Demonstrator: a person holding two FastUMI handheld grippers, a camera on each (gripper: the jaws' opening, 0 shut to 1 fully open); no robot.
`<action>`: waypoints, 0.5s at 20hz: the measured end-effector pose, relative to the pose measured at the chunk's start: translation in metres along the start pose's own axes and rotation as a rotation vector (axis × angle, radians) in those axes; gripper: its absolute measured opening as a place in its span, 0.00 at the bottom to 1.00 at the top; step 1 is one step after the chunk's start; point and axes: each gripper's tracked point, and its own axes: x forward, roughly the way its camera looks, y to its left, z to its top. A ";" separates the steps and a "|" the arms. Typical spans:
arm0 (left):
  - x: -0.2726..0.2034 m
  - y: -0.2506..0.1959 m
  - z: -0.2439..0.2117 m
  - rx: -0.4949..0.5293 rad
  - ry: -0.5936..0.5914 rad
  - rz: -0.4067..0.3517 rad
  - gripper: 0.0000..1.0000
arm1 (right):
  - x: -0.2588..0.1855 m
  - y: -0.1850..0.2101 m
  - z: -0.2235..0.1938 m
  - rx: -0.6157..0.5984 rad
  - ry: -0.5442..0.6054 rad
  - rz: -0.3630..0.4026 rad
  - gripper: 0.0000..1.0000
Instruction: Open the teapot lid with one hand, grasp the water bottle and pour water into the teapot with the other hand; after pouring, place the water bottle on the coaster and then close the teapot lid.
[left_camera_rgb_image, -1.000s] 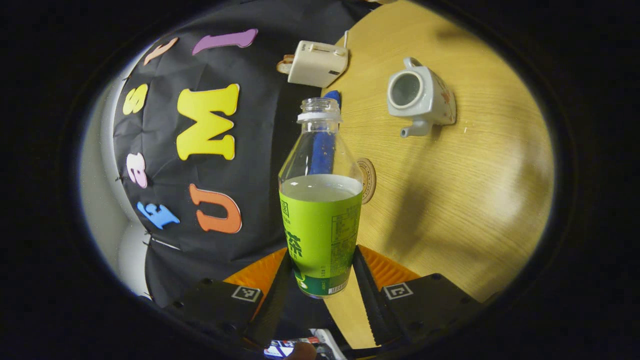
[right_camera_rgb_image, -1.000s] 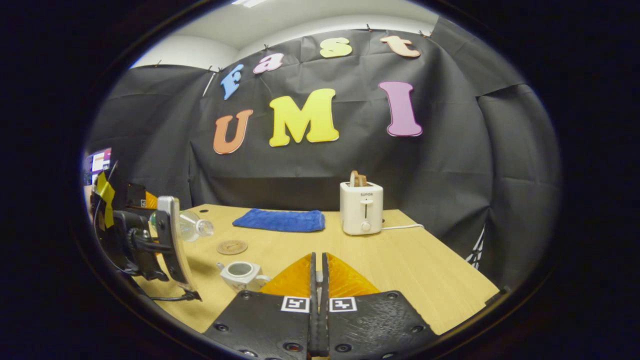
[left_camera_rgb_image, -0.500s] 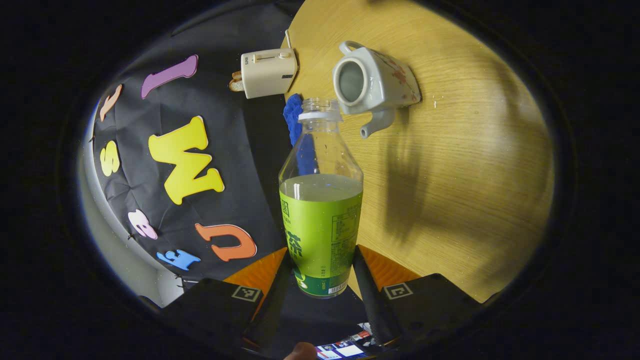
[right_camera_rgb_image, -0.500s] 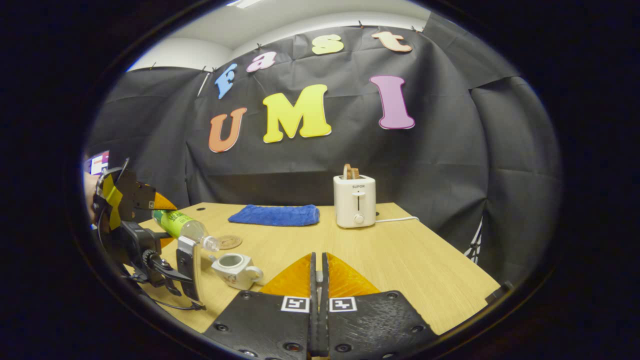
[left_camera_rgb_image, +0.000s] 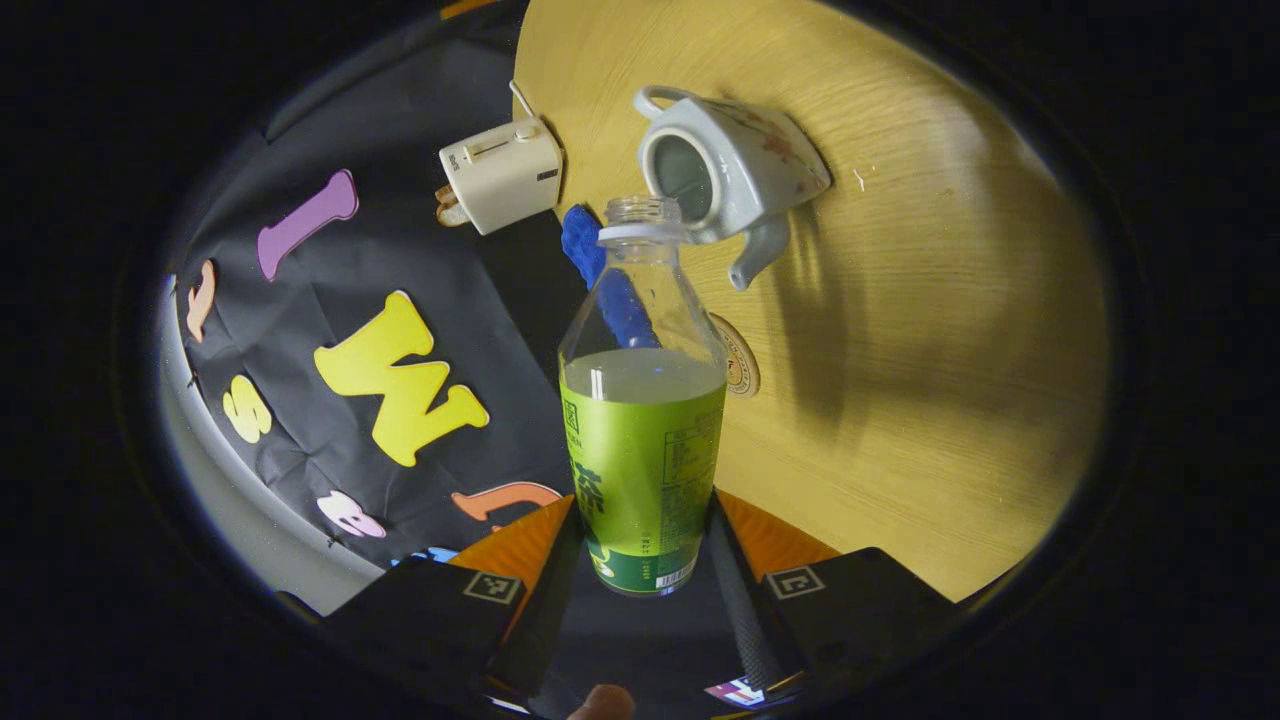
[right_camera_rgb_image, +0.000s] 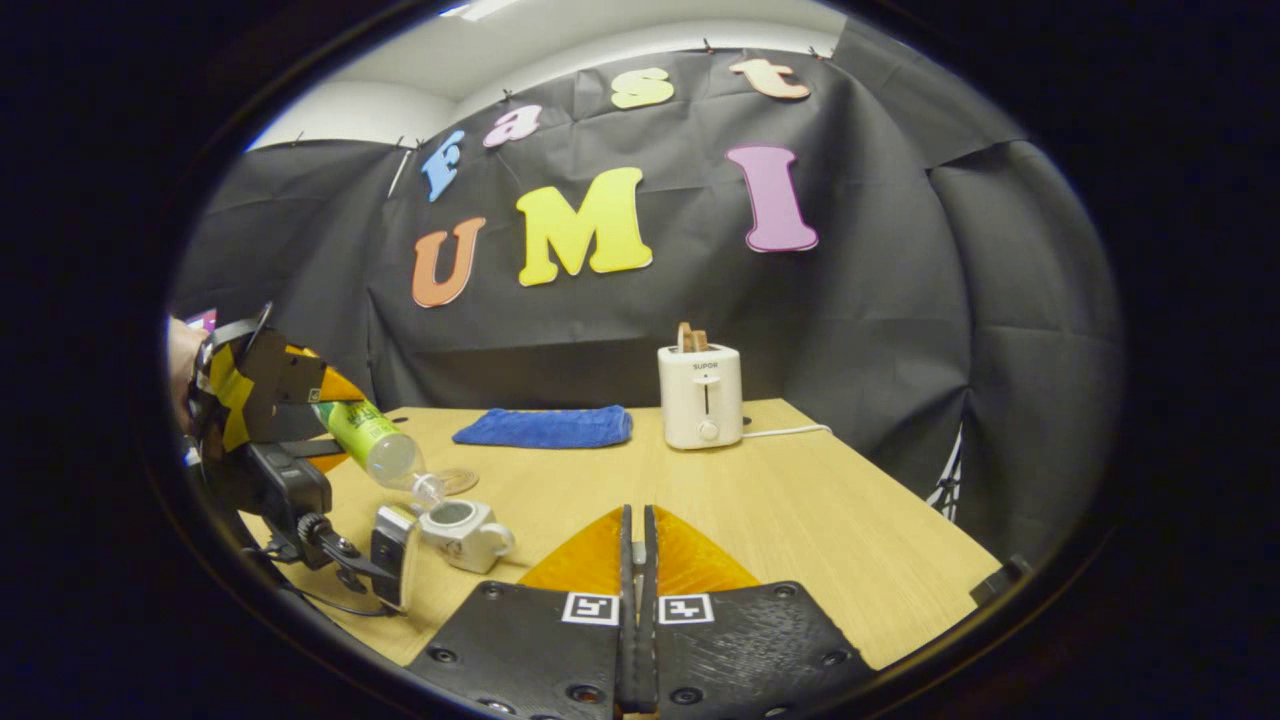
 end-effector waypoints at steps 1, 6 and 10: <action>0.000 0.002 -0.001 0.012 0.004 0.008 0.74 | 0.000 0.000 -0.001 0.000 0.001 0.002 0.00; 0.000 0.015 0.001 0.093 0.018 0.047 0.74 | -0.002 -0.004 -0.001 0.008 -0.002 0.003 0.00; -0.005 0.029 -0.006 0.150 0.044 0.093 0.74 | -0.002 -0.004 0.000 0.014 -0.002 0.006 0.00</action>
